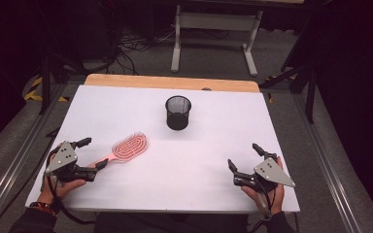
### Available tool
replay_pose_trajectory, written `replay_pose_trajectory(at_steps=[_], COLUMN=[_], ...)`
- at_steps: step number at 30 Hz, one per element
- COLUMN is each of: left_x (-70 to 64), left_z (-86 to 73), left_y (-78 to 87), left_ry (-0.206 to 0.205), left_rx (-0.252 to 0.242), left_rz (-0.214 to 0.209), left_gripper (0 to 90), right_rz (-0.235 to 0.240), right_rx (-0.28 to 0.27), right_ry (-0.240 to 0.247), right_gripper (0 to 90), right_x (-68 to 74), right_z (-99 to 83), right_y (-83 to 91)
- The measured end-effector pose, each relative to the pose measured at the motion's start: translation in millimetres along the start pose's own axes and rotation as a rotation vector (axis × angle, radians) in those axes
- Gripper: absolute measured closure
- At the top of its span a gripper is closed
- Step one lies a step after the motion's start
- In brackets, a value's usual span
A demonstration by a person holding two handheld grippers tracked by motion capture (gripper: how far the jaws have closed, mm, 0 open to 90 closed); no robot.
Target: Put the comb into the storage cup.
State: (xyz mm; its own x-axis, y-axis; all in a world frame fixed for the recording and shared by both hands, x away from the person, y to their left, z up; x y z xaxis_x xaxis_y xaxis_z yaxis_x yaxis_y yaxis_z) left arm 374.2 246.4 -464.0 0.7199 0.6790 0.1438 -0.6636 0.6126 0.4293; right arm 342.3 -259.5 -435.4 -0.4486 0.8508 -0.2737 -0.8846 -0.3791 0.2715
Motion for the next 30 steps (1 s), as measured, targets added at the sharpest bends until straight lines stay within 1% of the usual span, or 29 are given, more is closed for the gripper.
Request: replay_pose_trajectory(at_steps=[2, 5, 7, 9, 10, 12, 14, 15, 17, 21, 23, 24, 25, 26, 27, 28, 29, 30], left_x=[0.2, 1.1, 4.1, 4.8, 5.5, 6.3, 6.1, 6.1, 6.5, 7.7, 9.5, 11.2, 12.6, 12.6, 14.9, 17.4, 18.2, 19.5], left_z=[-0.3, -0.2, 0.5, 0.6, 0.8, -0.2, -1.3, -1.8, -2.3, -2.6, -2.6, -2.3, -2.1, -2.1, -1.4, -0.4, 0.2, 1.4], left_y=[-0.3, 0.0, 0.9, 0.9, 1.1, 1.4, 2.0, 2.6, 3.9, 6.2, 6.6, 6.7, 6.6, 6.6, 6.2, 5.1, 4.4, 2.8], left_ry=[-0.006, -0.005, 0.008, 0.009, 0.013, 0.013, 0.015, 0.012, 0.019, 0.021, 0.027, 0.028, 0.034, 0.034, 0.041, 0.044, 0.042, 0.036], left_rx=[0.012, 0.013, 0.009, 0.012, 0.005, 0.02, 0.026, 0.035, 0.039, 0.058, 0.073, 0.084, 0.097, 0.097, 0.121, 0.163, 0.181, 0.214], left_rz=[0.003, 0.002, 0.004, 0.005, 0.007, 0.005, 0.003, 0.004, 0.006, 0.009, 0.005, 0.011, 0.002, 0.002, -0.015, -0.053, -0.071, -0.083], left_gripper=[9.2, 9.0, 9.0, 9.0, 9.0, 9.0, 9.0, 9.0, 9.0, 9.1, 9.1, 9.1, 9.1, 8.8, 8.7, 8.7, 8.6, 8.5], right_rz=[0.003, 0.008, 0.011, 0.014, 0.015, 0.014, 0.015, 0.018, 0.023, 0.037, 0.044, 0.046, 0.047, 0.047, 0.053, 0.052, 0.051, 0.052], right_rx=[0.003, 0.006, 0.01, 0.013, 0.016, 0.021, 0.019, 0.017, 0.016, 0.027, 0.028, 0.03, 0.032, 0.032, 0.036, 0.037, 0.039, 0.041], right_ry=[0.0, -0.004, -0.009, -0.008, -0.007, -0.001, -0.006, -0.008, -0.011, -0.001, 0.003, 0.005, 0.004, 0.004, -0.001, -0.002, -0.002, -0.004], right_gripper=[8.1, 8.0, 8.0, 8.0, 8.0, 7.9, 7.9, 7.9, 7.9, 7.9, 7.9, 7.9, 7.9, 7.9, 7.9, 7.9, 7.9, 7.9], right_x=[-0.2, -0.4, 0.4, 0.9, 1.2, 1.6, 1.0, 0.7, 1.0, 3.6, 4.6, 4.9, 5.1, 5.1, 5.1, 5.1, 5.0, 4.9], right_z=[-0.2, -0.6, -0.8, -1.0, -1.4, -1.9, -1.4, -0.8, -0.4, -1.1, -0.9, -1.0, -1.1, -1.1, -1.7, -1.9, -2.2, -2.4], right_y=[-0.2, -1.3, -2.6, -3.1, -3.4, -3.8, -4.5, -5.0, -7.0, -10.5, -12.1, -12.8, -13.3, -13.3, -14.1, -14.1, -14.1, -14.1])
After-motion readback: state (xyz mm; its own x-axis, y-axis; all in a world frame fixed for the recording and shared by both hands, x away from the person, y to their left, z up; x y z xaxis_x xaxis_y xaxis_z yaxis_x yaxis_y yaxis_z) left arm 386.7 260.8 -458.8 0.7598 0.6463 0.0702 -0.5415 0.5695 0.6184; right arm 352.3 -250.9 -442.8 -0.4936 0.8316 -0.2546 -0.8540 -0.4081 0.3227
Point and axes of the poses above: each handheld gripper's, and its own axes: y roughly backward along the jaws, z roughly out of its top, x roughly to its left, the point moved 4 cm from there along -y, roughly forward along the jaws, and after that the axes turned 6 degrees about x, right-handed, at the moved point
